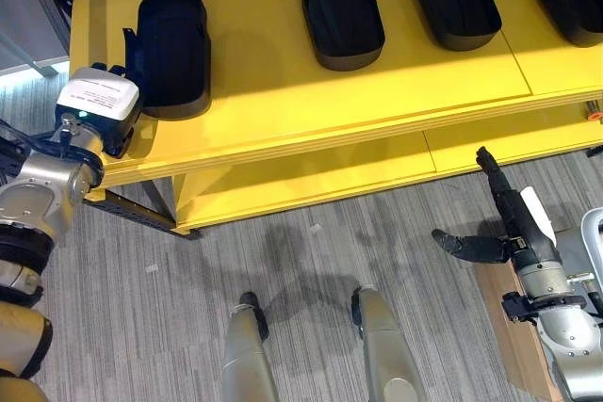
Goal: Move parts from the plastic box to the shelf.
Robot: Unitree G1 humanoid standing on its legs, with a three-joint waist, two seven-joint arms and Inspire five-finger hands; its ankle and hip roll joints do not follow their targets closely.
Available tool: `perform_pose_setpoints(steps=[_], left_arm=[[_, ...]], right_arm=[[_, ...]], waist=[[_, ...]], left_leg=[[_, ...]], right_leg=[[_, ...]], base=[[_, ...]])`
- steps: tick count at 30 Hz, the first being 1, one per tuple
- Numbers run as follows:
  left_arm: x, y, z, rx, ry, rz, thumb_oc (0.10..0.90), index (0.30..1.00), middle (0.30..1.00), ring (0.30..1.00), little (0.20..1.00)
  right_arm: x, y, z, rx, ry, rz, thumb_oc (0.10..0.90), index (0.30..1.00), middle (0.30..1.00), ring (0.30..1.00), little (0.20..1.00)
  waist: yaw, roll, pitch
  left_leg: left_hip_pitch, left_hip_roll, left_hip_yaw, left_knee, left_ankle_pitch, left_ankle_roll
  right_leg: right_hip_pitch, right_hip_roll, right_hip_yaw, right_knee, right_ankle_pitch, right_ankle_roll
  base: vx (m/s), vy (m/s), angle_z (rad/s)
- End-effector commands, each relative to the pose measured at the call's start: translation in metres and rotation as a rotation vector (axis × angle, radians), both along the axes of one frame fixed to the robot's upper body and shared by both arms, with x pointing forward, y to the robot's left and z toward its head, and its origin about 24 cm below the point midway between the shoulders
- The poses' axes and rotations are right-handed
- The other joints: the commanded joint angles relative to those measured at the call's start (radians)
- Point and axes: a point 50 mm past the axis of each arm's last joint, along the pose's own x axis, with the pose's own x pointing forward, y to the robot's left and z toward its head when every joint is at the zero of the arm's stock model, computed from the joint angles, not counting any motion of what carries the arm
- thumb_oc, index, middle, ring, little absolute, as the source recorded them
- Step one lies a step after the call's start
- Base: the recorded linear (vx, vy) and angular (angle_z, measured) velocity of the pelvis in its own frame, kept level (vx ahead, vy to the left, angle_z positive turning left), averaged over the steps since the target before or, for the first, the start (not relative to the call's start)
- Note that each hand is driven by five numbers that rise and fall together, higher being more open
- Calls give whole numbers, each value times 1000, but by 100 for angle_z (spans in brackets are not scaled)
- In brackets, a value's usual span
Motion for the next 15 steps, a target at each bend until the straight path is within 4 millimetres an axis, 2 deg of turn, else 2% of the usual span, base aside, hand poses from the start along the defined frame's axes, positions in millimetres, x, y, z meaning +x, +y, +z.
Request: perform_pose_setpoints(steps=[1, 3, 4, 5, 6, 8, 9, 10, 13, 15], left_arm=[[-15, 12, 64, 106, -216, 39, 900, 1000, 1000, 1000, 1000], [-18, 11, 68, 123, -222, 33, 900, 1000, 1000, 1000, 1000], [-18, 11, 68, 123, -221, 33, 900, 1000, 1000, 1000, 1000], [-18, 10, 69, 127, -227, 27, 900, 1000, 1000, 1000, 1000], [-19, 9, 71, 130, -236, 21, 900, 1000, 1000, 1000, 1000], [-20, 4, 77, 138, -259, -3, 900, 1000, 1000, 1000, 1000], [-21, -6, 86, 146, -293, -45, 900, 1000, 1000, 1000, 1000], [-21, -6, 86, 146, -293, -45, 900, 1000, 1000, 1000, 1000], [-39, -34, 111, 147, -422, -186, 900, 1000, 1000, 1000, 1000], [-43, -35, 109, 125, -429, -205, 900, 1000, 1000, 1000, 1000]], right_arm=[[-5, 0, 57, -45, -298, 30, 900, 1000, 1000, 1000, 1000], [-5, -1, 56, -48, -295, 21, 900, 1000, 1000, 1000, 1000], [-5, -1, 56, -48, -294, 21, 900, 1000, 1000, 1000, 1000], [-6, -1, 56, -51, -294, 20, 900, 1000, 1000, 1000, 1000], [-6, -2, 56, -55, -296, 18, 900, 1000, 1000, 1000, 1000], [-6, -2, 56, -54, -296, 15, 900, 1000, 1000, 1000, 1000], [-6, -3, 57, -52, -297, 9, 900, 1000, 1000, 1000, 1000], [-6, -3, 57, -52, -297, 9, 900, 1000, 1000, 1000, 1000], [-8, -10, 52, -46, -276, -30, 900, 1000, 1000, 1000, 1000], [-8, -10, 53, -49, -274, -33, 900, 1000, 1000, 1000, 1000]], waist=[[-5, 21, -60], [-4, 22, -61], [-4, 23, -67], [-3, 24, -66], [-3, 23, -61], [-2, 24, -61], [-1, 24, -61], [-1, 24, -61], [17, 22, -59], [18, 23, -59]], left_leg=[[68, 23, -16, 20, -109, 41], [66, 23, -18, 16, -105, 41], [77, 23, -21, 20, -130, 37], [77, 23, -20, 20, -130, 36], [67, 22, -18, 15, -104, 40], [68, 22, -18, 14, -104, 40], [68, 21, -18, 13, -105, 40], [68, 21, -18, 13, -105, 40], [65, 17, -22, 17, -109, 39], [66, 16, -21, 18, -109, 39]], right_leg=[[78, -21, 7, -145, 32, -17], [77, -21, 7, -146, 34, -17], [86, -20, 10, -142, 12, -14], [87, -20, 10, -142, 12, -14], [78, -21, 8, -148, 35, -18], [75, -20, 8, -147, 36, -17], [75, -20, 7, -146, 35, -18], [75, -20, 7, -146, 35, -18], [73, -18, 4, -140, 29, -23], [73, -18, 5, -140, 30, -24]], base=[[0, 0, 0], [43, -1, 1], [85, -3, 3], [0, 0, 0], [-96, 0, 2], [-49, 1, 1], [0, 0, 0], [0, 0, 0], [0, 0, 0], [0, 0, 0]])
